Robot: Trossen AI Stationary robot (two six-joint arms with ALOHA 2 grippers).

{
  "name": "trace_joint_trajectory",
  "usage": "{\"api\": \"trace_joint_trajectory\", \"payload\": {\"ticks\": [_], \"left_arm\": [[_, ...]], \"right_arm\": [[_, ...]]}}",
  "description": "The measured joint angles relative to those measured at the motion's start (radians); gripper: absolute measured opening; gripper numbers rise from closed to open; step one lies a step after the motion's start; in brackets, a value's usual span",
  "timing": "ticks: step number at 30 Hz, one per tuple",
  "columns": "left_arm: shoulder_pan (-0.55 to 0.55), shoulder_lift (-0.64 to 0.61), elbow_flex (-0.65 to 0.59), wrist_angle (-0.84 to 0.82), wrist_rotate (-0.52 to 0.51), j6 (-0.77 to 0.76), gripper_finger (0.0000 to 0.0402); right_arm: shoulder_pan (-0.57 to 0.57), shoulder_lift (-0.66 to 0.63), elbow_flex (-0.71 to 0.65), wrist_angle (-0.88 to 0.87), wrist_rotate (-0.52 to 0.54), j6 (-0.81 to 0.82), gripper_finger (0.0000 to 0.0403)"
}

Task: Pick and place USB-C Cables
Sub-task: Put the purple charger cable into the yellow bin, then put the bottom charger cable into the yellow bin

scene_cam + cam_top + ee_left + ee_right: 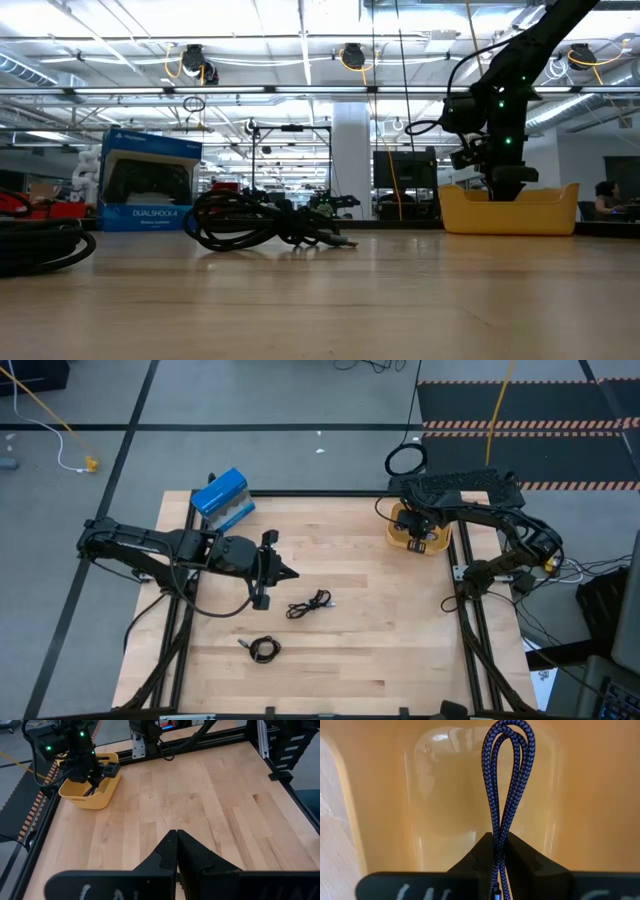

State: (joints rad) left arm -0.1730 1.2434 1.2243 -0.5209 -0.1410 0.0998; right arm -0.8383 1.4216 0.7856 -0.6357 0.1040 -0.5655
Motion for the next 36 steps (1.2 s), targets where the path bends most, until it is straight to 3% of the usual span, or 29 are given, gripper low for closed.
{"api": "trace_joint_trajectory", "payload": {"ticks": [12,25,36], "left_arm": [[0.000,0.000,0.000,0.000,0.000,0.000,0.0008],[0.000,0.000,0.000,0.000,0.000,0.000,0.0008],[0.000,0.000,0.000,0.004,0.000,0.001,0.0008]], "right_arm": [[0.000,0.000,0.000,-0.007,-0.003,0.004,0.0031],[0.000,-0.010,0.000,-0.004,0.003,0.007,0.0136],[0.018,-0.162,0.013,-0.112,0.003,0.078,0.0145]]}}
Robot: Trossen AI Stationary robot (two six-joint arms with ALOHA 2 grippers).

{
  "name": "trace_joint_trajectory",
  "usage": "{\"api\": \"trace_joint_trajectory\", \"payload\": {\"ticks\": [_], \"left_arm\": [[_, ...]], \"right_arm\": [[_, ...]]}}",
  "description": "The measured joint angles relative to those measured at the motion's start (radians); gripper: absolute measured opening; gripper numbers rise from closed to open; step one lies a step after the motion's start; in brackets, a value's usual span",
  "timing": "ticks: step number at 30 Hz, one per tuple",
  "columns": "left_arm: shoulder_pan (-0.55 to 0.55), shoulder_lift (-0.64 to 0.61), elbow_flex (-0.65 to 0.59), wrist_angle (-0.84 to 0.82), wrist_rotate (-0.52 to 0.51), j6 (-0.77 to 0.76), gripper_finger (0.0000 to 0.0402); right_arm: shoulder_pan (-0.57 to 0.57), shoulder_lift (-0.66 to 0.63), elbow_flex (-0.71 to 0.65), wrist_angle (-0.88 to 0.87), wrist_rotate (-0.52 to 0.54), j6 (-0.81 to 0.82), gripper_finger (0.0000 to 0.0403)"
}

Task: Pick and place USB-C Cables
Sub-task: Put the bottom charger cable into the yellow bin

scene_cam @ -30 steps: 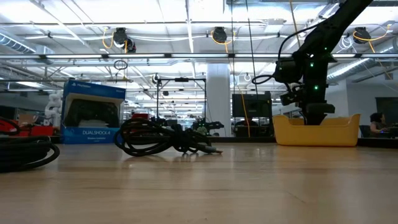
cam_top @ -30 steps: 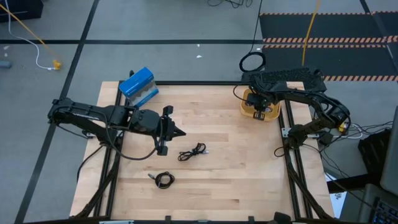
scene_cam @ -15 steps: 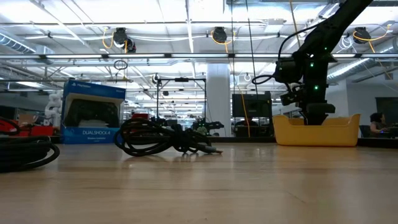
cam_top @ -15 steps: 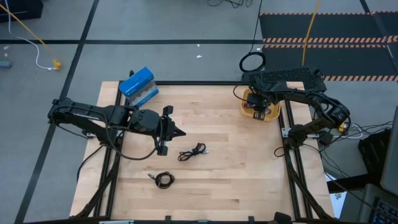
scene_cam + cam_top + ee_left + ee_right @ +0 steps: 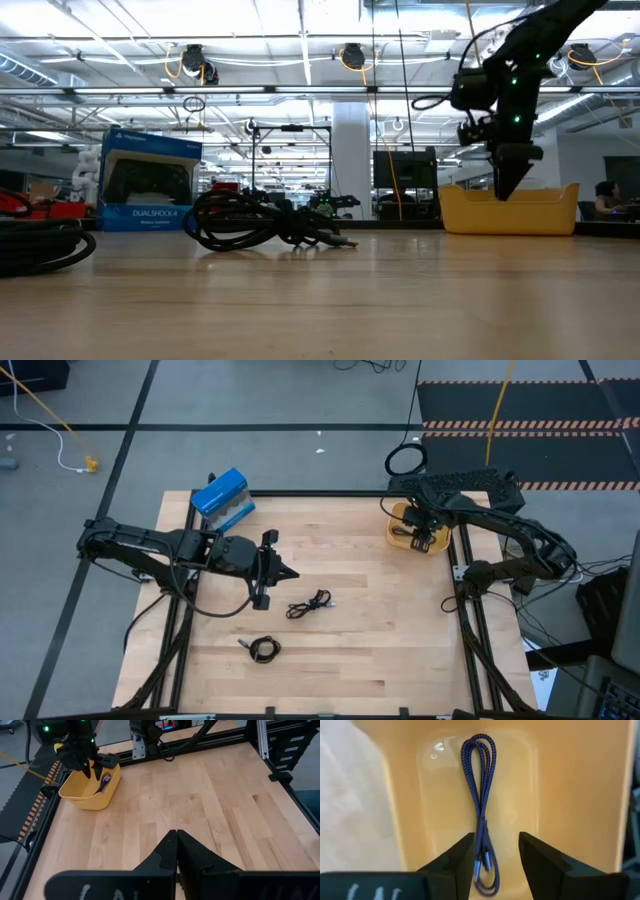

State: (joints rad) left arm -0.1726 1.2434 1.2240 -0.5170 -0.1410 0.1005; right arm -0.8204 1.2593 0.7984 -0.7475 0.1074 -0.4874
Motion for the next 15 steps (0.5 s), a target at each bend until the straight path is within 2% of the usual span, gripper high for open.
{"api": "trace_joint_trajectory", "payload": {"ticks": [7,15], "left_arm": [[0.000,0.000,0.000,0.039,0.000,0.001,0.0008],[0.000,0.000,0.000,0.055,0.000,0.010,0.0008]], "right_arm": [[0.026,-0.066,0.098,-0.220,-0.003,0.104,0.0145],[0.066,-0.074,0.265,-0.471,-0.006,0.242,0.0145]]}}
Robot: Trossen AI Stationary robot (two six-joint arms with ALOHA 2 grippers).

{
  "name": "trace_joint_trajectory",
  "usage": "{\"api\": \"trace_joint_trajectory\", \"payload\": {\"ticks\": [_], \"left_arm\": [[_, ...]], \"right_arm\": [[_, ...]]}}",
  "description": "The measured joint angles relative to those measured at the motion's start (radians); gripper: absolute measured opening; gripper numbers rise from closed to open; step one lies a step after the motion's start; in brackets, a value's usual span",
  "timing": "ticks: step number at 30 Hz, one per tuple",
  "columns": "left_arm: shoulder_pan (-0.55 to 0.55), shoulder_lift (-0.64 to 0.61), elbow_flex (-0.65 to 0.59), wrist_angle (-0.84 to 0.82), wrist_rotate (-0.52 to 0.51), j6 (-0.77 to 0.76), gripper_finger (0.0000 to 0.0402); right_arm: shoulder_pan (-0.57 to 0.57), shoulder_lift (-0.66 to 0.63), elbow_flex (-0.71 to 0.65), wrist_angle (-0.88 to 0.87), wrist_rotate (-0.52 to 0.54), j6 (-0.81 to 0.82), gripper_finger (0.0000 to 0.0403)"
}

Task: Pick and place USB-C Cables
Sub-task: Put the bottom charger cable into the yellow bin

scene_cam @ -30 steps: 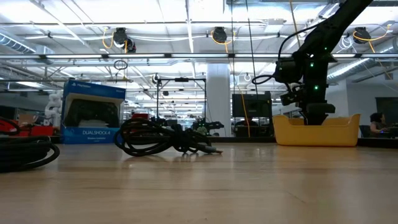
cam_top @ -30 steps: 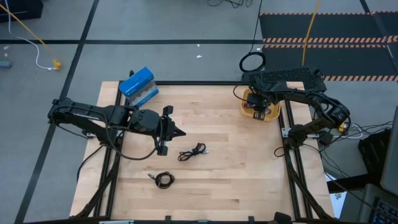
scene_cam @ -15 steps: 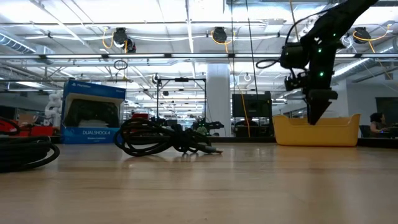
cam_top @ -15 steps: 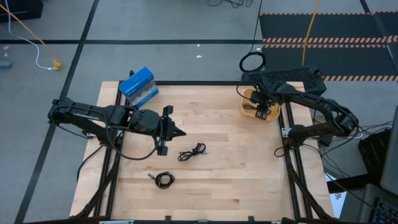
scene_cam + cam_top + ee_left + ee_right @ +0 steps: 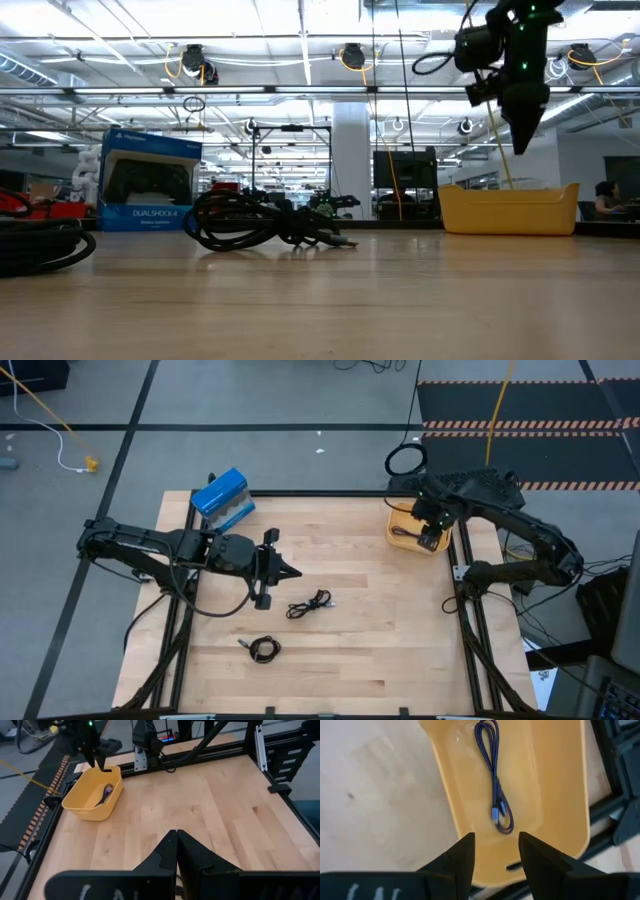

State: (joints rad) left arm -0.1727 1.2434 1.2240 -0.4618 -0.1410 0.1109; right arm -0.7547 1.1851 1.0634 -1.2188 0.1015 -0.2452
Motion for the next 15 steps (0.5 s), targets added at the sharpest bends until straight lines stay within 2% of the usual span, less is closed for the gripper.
{"api": "trace_joint_trajectory", "payload": {"ticks": [8,15], "left_arm": [[0.000,0.000,0.000,0.000,0.000,0.008,0.0008],[0.000,0.000,0.000,0.000,0.000,0.007,0.0008]], "right_arm": [[0.062,0.000,0.207,-0.211,0.001,0.119,0.0145],[0.107,0.000,0.339,-0.273,0.002,0.173,0.0145]]}}
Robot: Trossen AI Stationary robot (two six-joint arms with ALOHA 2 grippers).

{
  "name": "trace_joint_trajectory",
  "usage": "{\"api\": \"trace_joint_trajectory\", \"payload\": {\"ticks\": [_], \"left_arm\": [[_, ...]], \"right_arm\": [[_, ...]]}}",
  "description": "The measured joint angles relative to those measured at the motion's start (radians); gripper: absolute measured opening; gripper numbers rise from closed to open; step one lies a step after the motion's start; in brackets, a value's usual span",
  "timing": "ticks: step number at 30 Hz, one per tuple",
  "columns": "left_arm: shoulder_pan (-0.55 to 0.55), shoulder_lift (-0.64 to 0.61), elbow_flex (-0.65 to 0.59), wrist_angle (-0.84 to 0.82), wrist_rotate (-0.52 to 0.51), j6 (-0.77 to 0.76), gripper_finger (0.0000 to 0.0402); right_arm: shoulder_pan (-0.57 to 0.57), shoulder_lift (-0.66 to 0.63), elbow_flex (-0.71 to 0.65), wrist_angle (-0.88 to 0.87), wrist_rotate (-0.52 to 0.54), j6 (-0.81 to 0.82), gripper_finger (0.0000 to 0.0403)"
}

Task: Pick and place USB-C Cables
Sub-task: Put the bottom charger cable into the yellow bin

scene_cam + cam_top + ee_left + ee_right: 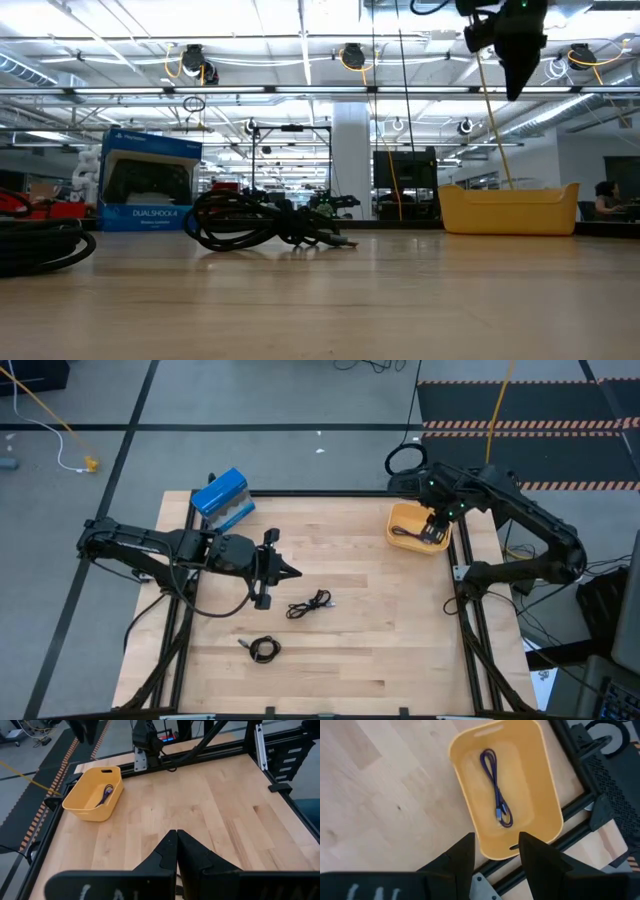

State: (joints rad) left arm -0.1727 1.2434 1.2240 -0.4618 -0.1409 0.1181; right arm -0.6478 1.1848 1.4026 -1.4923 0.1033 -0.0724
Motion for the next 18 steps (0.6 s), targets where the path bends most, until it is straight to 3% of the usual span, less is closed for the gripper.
{"api": "trace_joint_trajectory", "payload": {"ticks": [18], "left_arm": [[0.000,0.000,0.000,0.000,0.000,0.000,0.0008]], "right_arm": [[0.276,-0.059,0.003,0.036,-0.003,0.184,0.0145]]}}
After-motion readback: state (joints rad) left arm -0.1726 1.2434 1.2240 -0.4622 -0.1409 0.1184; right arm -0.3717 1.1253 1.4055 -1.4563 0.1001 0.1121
